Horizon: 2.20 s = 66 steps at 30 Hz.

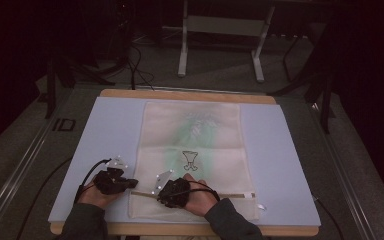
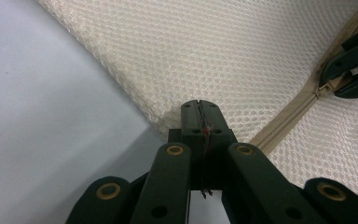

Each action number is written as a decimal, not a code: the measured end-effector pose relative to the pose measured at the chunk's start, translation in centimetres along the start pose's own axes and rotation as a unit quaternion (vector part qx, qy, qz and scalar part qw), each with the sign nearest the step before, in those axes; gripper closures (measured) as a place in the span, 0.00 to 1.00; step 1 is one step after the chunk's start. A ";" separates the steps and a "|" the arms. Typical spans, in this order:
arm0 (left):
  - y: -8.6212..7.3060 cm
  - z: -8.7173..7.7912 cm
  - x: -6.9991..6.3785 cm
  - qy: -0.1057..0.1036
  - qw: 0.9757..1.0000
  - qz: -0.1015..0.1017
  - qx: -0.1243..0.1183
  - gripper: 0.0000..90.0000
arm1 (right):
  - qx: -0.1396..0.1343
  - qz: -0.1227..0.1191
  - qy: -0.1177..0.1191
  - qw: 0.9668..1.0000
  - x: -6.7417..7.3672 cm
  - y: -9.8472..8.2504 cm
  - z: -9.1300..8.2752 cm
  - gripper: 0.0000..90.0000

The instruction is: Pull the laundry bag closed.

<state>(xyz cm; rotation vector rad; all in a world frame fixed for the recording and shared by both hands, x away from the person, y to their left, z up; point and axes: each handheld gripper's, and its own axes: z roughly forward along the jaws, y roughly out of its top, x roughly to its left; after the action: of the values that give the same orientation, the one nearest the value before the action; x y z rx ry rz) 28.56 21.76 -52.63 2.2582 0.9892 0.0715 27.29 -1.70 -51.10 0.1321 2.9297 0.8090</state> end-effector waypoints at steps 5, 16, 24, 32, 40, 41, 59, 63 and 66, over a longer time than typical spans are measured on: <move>0.0 0.0 0.0 0.000 1.000 0.000 0.000 1.00 | 0.003 0.001 0.000 1.000 0.0 -0.2 -0.2 0.91; 0.0 0.0 0.0 0.001 1.000 0.000 0.001 1.00 | 0.000 0.003 -0.001 1.000 -0.3 -0.5 -0.4 0.91; 0.0 0.0 0.0 0.000 1.000 0.000 0.000 1.00 | -0.001 0.008 -0.003 1.000 -0.5 -0.9 -0.6 0.91; 0.0 0.0 -0.1 0.002 1.000 0.001 0.001 1.00 | 0.003 0.011 -0.003 1.000 -0.7 -1.4 -0.9 0.91; 0.0 0.0 0.0 0.002 1.000 0.000 0.001 1.00 | 0.011 0.008 -0.005 1.000 -0.7 -1.7 -1.1 0.91; 0.0 0.0 0.0 0.002 1.000 0.000 0.001 1.00 | 0.011 0.010 -0.005 1.000 -0.8 -1.8 -1.1 0.91; 0.0 0.0 0.0 0.001 1.000 0.001 0.002 1.00 | 0.012 0.011 -0.007 1.000 -0.7 -2.5 -1.5 0.91; 0.0 0.0 0.0 0.001 1.000 0.000 0.001 1.00 | 0.014 0.010 -0.009 1.000 -0.6 -2.7 -1.6 0.91; 0.0 0.0 0.0 0.000 1.000 0.001 0.001 1.00 | 0.015 0.011 -0.010 1.000 -0.5 -2.7 -1.7 0.91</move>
<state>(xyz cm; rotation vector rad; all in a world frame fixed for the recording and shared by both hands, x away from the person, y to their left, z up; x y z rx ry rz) 28.56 21.77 -52.62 2.2611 0.9890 0.0714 27.47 -4.91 -51.03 0.1736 2.9277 0.7617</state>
